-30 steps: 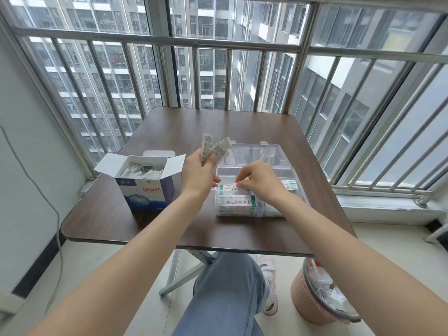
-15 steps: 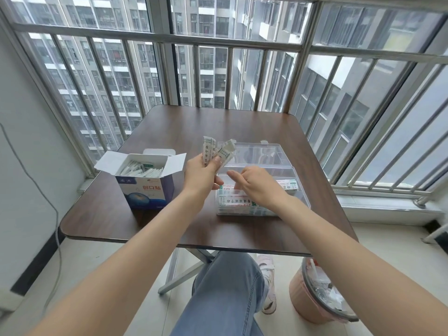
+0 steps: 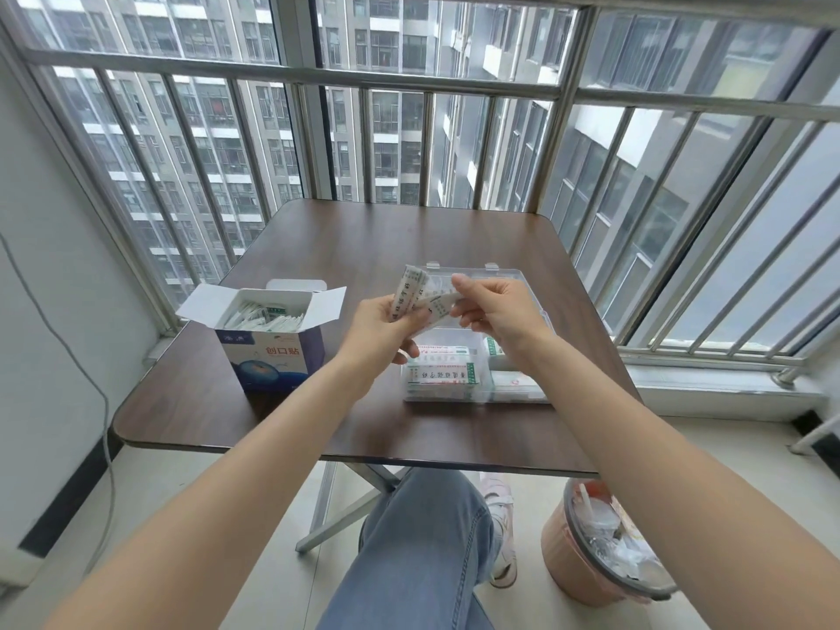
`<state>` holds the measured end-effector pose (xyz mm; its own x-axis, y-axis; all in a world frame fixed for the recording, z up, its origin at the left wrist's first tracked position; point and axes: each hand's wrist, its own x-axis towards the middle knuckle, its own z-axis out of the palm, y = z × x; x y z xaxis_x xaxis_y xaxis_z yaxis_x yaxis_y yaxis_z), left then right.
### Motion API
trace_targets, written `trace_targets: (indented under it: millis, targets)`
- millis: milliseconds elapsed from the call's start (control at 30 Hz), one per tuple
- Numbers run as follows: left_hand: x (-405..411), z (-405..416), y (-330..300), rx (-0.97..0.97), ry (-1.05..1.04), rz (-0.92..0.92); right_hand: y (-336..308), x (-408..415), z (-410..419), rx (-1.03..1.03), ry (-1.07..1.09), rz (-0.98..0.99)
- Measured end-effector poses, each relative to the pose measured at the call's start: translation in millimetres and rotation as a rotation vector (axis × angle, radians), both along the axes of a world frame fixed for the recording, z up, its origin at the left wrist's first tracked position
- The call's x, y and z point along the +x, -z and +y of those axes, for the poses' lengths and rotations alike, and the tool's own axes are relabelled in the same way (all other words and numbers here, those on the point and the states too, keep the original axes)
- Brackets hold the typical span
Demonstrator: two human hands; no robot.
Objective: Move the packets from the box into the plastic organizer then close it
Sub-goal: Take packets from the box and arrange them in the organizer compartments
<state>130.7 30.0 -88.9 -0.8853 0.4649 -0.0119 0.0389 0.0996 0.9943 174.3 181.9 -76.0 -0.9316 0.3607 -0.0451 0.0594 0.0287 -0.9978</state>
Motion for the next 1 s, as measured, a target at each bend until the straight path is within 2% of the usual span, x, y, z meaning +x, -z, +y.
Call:
trace_targets:
  millis: [133, 300, 400, 500, 700, 1000]
  targets:
    - [-1.6, 0.8, 4.8, 0.034, -0.092, 0.001, 0.3, 2.4, 5.7, -0.06, 0.062, -0.004]
    - [-6.5, 3.6, 8.6, 0.021, -0.274, 0.07, 8.2, 5.3, 12.8, 0.04, 0.16, -0.114]
    - [-7.1, 7.0, 7.9, 0.023, -0.289, 0.097, 12.0, 5.4, 11.0, 0.207, 0.07, -0.183]
    - [-7.3, 8.6, 8.0, 0.019, -0.279, 0.094, 15.2, 2.3, 4.7, 0.46, -0.028, -0.243]
    - [-5.8, 8.8, 6.8, 0.031, -0.255, 0.079, 17.0, 1.0, -5.9, 0.946, -0.134, -0.242]
    - [-5.1, 6.4, 5.1, 0.085, -0.185, -0.006, 23.9, 0.9, -13.0, 1.105, -0.182, -0.254]
